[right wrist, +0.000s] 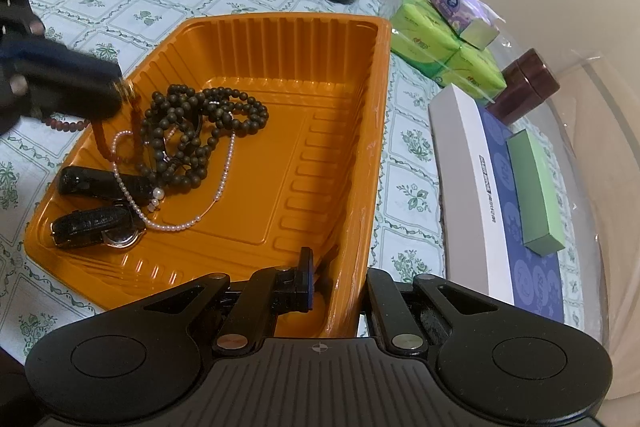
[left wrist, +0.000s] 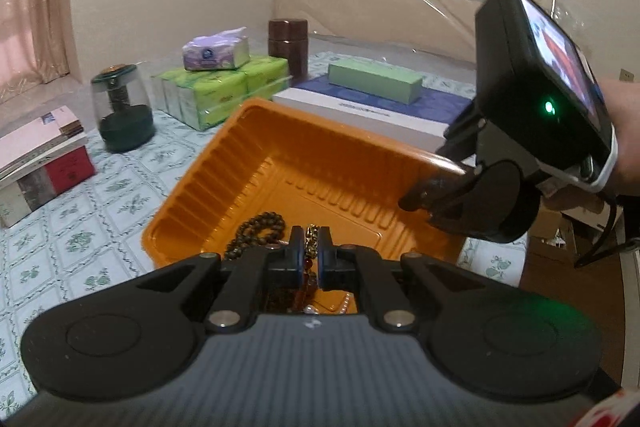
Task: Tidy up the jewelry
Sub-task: 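Carry the red bead strand into the orange tray and open the left gripper, then grasp the brown bead necklace on the cloth with the left gripper, then lift the brown bead necklace high above the tray with the left gripper, then lower the brown bead necklace into the tray and open the left gripper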
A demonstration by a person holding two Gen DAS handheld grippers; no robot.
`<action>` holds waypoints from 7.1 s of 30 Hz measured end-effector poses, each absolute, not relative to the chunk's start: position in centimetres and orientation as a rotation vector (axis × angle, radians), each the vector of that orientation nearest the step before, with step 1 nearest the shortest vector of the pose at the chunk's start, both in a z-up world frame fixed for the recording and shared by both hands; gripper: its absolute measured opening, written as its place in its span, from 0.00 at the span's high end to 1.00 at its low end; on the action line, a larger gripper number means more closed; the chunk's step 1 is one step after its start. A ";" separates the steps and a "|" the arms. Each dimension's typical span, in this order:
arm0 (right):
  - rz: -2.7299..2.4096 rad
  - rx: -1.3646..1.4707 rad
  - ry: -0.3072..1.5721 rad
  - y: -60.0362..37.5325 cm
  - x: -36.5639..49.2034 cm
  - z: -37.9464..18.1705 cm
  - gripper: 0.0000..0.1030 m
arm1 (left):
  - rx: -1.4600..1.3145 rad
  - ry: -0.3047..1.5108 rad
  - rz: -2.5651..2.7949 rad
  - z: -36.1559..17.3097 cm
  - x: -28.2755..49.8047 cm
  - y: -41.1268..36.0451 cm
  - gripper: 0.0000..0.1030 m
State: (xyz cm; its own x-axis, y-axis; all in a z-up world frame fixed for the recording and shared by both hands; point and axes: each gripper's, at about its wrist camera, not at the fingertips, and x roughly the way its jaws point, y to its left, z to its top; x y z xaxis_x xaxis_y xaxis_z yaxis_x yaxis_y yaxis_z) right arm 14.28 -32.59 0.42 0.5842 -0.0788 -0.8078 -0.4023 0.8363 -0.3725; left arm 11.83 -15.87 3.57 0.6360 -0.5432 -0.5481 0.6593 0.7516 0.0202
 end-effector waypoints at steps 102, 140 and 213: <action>0.184 -0.569 0.952 -32.6 14.3 0.1 0.93 | 0.257 0.447 -0.249 11.5 10.9 4.6 0.94; 0.185 -0.575 0.952 -32.5 14.3 0.4 0.93 | 0.325 0.391 -0.382 16.1 12.0 0.2 0.94; 0.196 -0.561 0.965 -32.8 14.2 -0.3 0.93 | 0.215 0.713 -0.614 6.7 17.3 -8.5 0.73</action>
State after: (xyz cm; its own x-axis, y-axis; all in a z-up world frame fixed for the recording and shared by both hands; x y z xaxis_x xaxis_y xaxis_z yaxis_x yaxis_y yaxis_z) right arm 14.20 -32.85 -0.25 0.5654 -0.0865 -0.8203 -0.3991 0.8416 -0.3638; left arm 17.34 -8.47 6.72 0.5905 -0.4522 -0.6684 0.5943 0.8040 -0.0190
